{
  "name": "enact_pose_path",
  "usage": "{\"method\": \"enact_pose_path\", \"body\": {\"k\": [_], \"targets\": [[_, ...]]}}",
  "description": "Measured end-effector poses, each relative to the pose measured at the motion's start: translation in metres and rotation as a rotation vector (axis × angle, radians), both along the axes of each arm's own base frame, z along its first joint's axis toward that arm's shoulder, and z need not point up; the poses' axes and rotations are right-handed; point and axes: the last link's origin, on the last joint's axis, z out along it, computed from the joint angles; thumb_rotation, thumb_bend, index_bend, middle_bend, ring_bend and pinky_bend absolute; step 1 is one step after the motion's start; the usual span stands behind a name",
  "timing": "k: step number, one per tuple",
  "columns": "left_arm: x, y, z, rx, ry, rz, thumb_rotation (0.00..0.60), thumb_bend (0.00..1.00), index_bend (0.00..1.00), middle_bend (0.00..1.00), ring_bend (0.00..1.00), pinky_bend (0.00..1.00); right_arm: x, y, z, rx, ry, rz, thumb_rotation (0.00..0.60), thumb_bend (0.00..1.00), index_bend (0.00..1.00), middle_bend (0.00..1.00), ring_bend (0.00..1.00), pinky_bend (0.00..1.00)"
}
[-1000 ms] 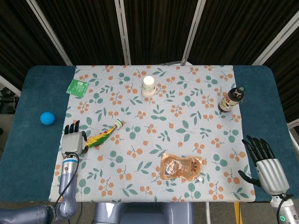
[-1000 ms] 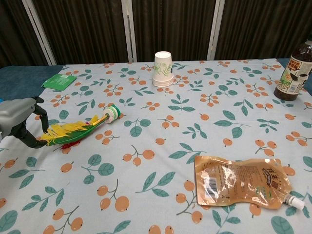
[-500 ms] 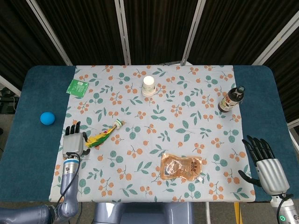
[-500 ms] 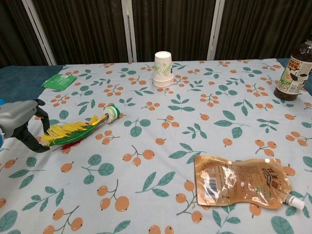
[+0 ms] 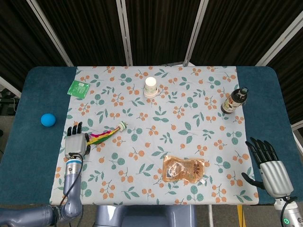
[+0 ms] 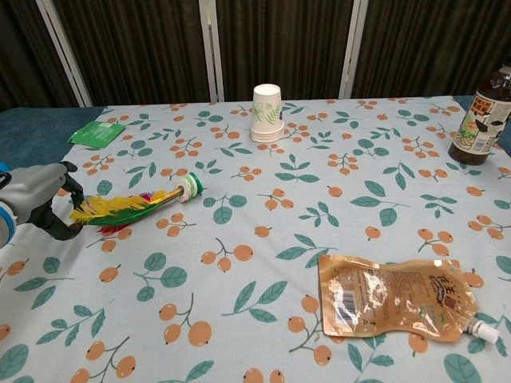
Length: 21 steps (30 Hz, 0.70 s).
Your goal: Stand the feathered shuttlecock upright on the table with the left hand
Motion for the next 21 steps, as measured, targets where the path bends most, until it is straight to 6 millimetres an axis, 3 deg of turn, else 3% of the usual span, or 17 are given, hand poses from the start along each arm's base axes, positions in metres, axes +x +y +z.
{"method": "enact_pose_path", "body": {"k": [9,21], "targets": [[0.0,0.002,0.004,0.01,-0.006,-0.009,0.6,0.56,0.59,0.0,0.0,0.0,0.0,0.0,0.0,0.0,0.001,0.001,0.6,0.11,0.06,0.0,0.0,0.0],[0.014,0.005,0.019,0.033,-0.022,-0.082,0.6,0.58,0.6,0.0,0.0,0.0,0.0,0.0,0.0,-0.002,0.003,0.001,0.6,0.11,0.06,0.0,0.0,0.0]]}}
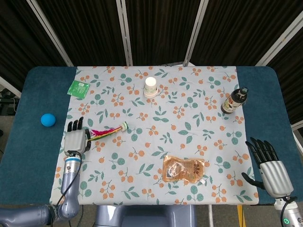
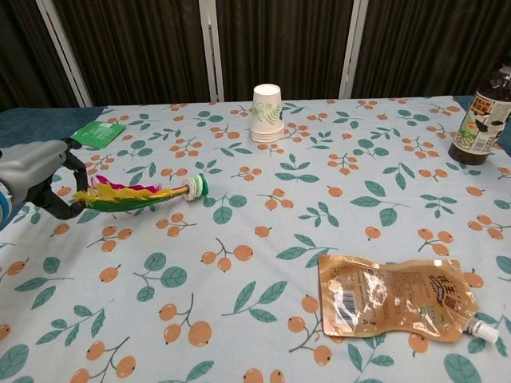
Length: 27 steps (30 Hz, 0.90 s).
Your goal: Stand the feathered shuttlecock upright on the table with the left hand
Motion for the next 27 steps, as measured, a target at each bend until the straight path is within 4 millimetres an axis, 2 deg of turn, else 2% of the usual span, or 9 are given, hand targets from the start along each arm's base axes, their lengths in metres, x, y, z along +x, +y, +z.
{"method": "enact_pose_path", "body": {"k": [18,27], "targets": [[0.043,0.006,0.049,0.048,-0.014,-0.187,0.6,0.59,0.62,0.0,0.0,0.0,0.0,0.0,0.0,-0.004,0.004,0.002,0.6,0.11,0.06,0.0,0.0,0.0],[0.055,0.007,0.063,0.056,-0.021,-0.229,0.6,0.59,0.62,0.0,0.0,0.0,0.0,0.0,0.0,-0.006,0.006,0.003,0.6,0.11,0.06,0.0,0.0,0.0]]}}
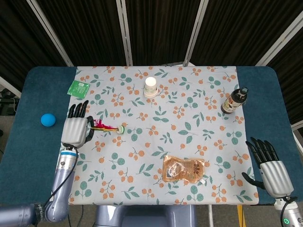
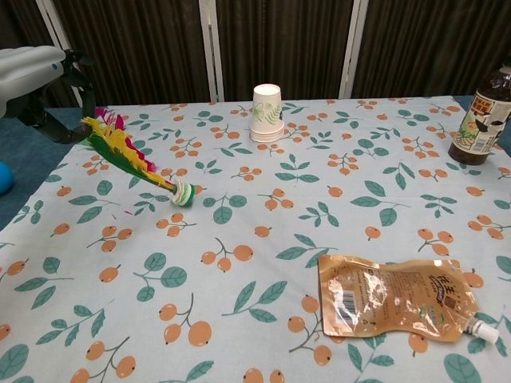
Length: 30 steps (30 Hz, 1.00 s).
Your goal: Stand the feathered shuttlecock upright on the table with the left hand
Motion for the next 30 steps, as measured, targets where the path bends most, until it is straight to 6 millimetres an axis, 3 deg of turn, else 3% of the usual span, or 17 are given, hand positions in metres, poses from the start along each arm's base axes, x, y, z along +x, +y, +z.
{"method": "enact_pose_path", "body": {"k": [19,30], "targets": [[0.02,-0.006,0.014,0.01,-0.028,-0.082,0.6,0.59,0.63,0.0,0.0,0.0,0.0,0.0,0.0,-0.001,0.002,0.002,0.6,0.1,0.06,0.0,0.0,0.0],[0.023,-0.011,0.013,-0.017,-0.03,-0.098,0.6,0.59,0.63,0.0,0.0,0.0,0.0,0.0,0.0,-0.001,0.003,0.001,0.6,0.11,0.06,0.0,0.0,0.0]]}}
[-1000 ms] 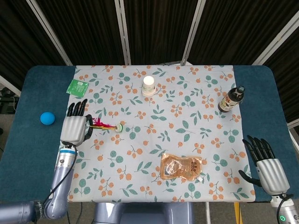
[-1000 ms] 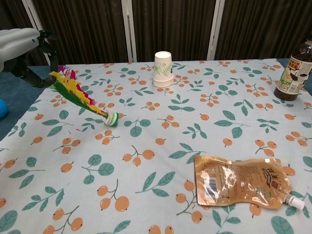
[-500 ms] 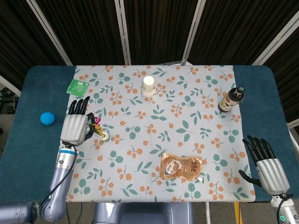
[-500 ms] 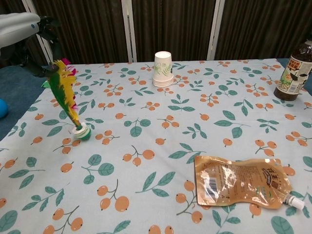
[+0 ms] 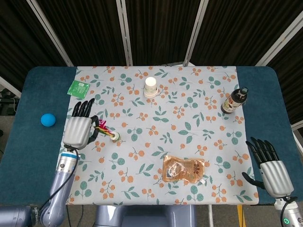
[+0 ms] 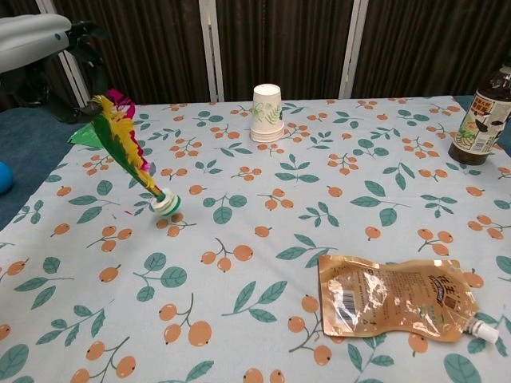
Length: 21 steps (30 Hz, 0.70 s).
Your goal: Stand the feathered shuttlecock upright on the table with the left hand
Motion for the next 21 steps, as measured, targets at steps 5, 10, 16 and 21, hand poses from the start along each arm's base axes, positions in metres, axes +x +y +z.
{"method": "enact_pose_path", "body": {"k": [5,10,16,21], "targets": [[0.0017,-0.003,-0.002,-0.012,-0.003,-0.008,0.6,0.59,0.63,0.0,0.0,0.0,-0.0001,0.0,0.0002,0.0,0.001,0.0,0.6,0.11,0.06,0.0,0.0,0.0],[0.0031,-0.0036,-0.0034,-0.016,-0.004,-0.013,0.6,0.59,0.63,0.0,0.0,0.0,-0.0002,0.0,0.0002,0.0,0.0,0.0,0.6,0.11,0.06,0.0,0.0,0.0],[0.0037,-0.0057,-0.0057,-0.029,-0.001,-0.015,0.6,0.59,0.63,0.0,0.0,0.0,-0.0001,0.0,0.0003,-0.001,0.001,0.001,0.6,0.1,0.06,0.0,0.0,0.0],[0.0048,-0.008,-0.0069,-0.038,-0.002,-0.019,0.6,0.59,0.63,0.0,0.0,0.0,-0.0001,0.0001,0.0003,-0.001,0.001,0.001,0.6,0.1,0.06,0.0,0.0,0.0]]}}
